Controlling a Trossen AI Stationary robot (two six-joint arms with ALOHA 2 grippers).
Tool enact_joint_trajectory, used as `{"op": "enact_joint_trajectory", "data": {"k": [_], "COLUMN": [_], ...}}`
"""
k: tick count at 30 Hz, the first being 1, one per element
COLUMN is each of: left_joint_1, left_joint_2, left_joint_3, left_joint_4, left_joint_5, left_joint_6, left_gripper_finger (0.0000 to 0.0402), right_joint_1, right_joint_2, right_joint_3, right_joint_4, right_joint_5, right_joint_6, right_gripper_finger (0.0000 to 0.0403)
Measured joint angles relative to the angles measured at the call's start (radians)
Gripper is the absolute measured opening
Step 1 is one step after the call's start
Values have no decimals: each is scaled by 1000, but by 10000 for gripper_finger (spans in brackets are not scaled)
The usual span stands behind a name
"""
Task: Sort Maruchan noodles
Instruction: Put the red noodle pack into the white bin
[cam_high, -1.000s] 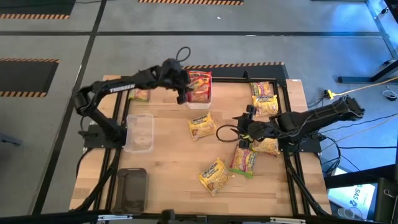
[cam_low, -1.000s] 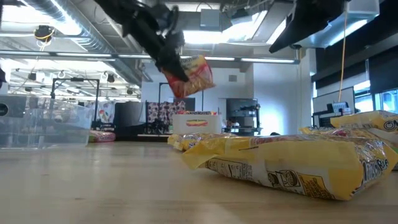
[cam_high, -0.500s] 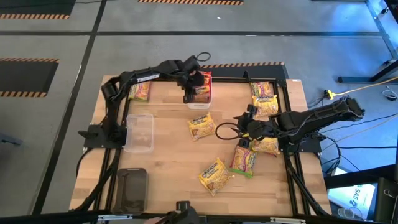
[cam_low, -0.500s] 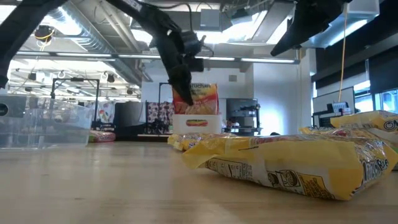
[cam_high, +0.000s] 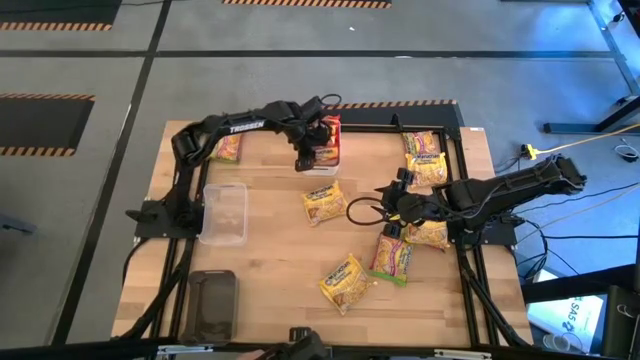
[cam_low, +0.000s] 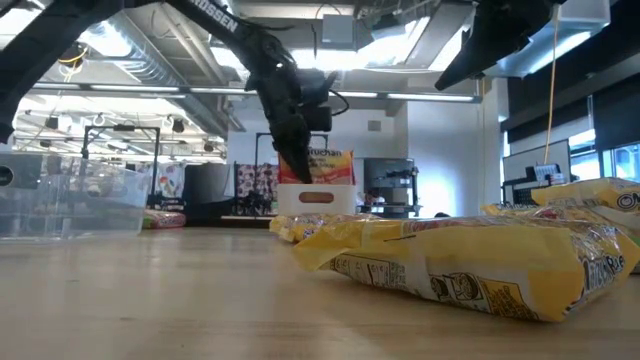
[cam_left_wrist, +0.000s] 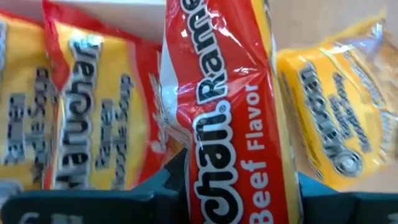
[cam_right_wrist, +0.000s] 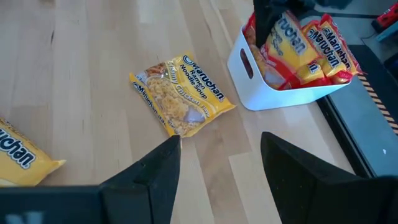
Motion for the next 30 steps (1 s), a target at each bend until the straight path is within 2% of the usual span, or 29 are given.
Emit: {"op": "enact_joint_trajectory", "data": {"k": [15, 19, 30], "left_joint_1": [-11, -20, -31], "left_joint_2": [102, 104, 104], "left_joint_3": [3, 3, 0], "left_joint_4": [2, 8, 13], "left_joint_5": [-5, -37, -105], "left_joint_6": [-27, -30, -45], "left_gripper_finger": [109, 115, 181], "right_joint_1": [0, 0, 0], "right_joint_2": [1, 1, 1], "right_joint_3": [0, 0, 0], "right_joint_4": [-4, -2, -2], "right_joint_5": [0, 0, -1], "right_joint_6": [-4, -9, -11], "right_gripper_finger": [198, 198, 198]}}
